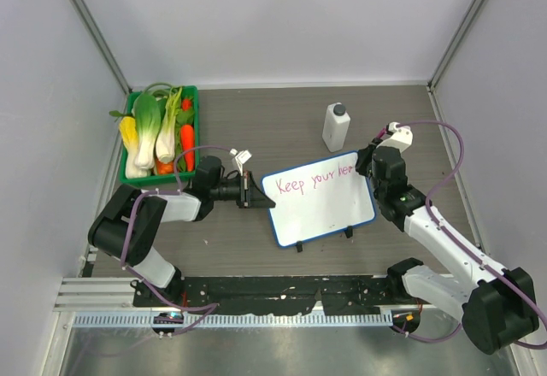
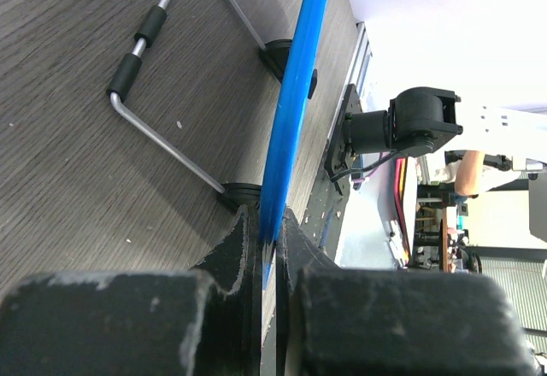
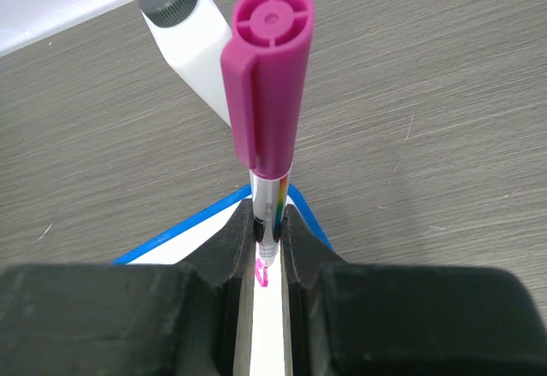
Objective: Write a sentence on the whiteboard
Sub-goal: Write on the whiteboard with the whiteboard.
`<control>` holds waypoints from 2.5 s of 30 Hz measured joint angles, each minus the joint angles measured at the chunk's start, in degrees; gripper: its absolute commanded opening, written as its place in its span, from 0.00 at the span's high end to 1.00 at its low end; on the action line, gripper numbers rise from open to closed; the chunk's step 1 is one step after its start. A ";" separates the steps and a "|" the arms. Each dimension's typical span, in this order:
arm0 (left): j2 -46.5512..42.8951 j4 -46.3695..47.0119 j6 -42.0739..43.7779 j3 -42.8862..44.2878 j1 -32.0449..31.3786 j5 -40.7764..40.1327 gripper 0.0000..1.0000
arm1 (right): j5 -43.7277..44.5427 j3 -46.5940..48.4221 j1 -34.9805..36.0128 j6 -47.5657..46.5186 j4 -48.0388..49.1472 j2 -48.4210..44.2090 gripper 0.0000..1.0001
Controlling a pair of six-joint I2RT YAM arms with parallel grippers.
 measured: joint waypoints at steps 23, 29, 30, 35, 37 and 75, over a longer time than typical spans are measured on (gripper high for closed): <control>0.00 0.00 0.02 0.00 0.00 0.00 1.00 | -0.57 -1.79 -0.09 0.04 -0.50 -2.45 0.98; 0.00 0.02 0.04 0.00 0.00 0.00 1.00 | -0.48 -1.79 -0.11 0.00 -1.55 -3.61 0.98; 0.00 0.02 0.04 0.00 0.00 0.00 1.00 | -0.46 -1.77 -0.11 0.00 -2.12 -4.11 0.99; 0.00 0.02 0.07 0.00 0.00 0.00 1.00 | -0.02 -1.16 -0.15 -0.15 -3.61 -6.14 0.99; 0.00 0.02 0.07 0.00 0.00 0.00 1.00 | 0.42 -0.46 -0.28 -0.24 -3.67 -6.19 0.99; 0.13 0.07 0.22 0.00 0.00 0.00 1.00 | -2.05 0.79 -2.89 -0.15 0.42 0.39 0.99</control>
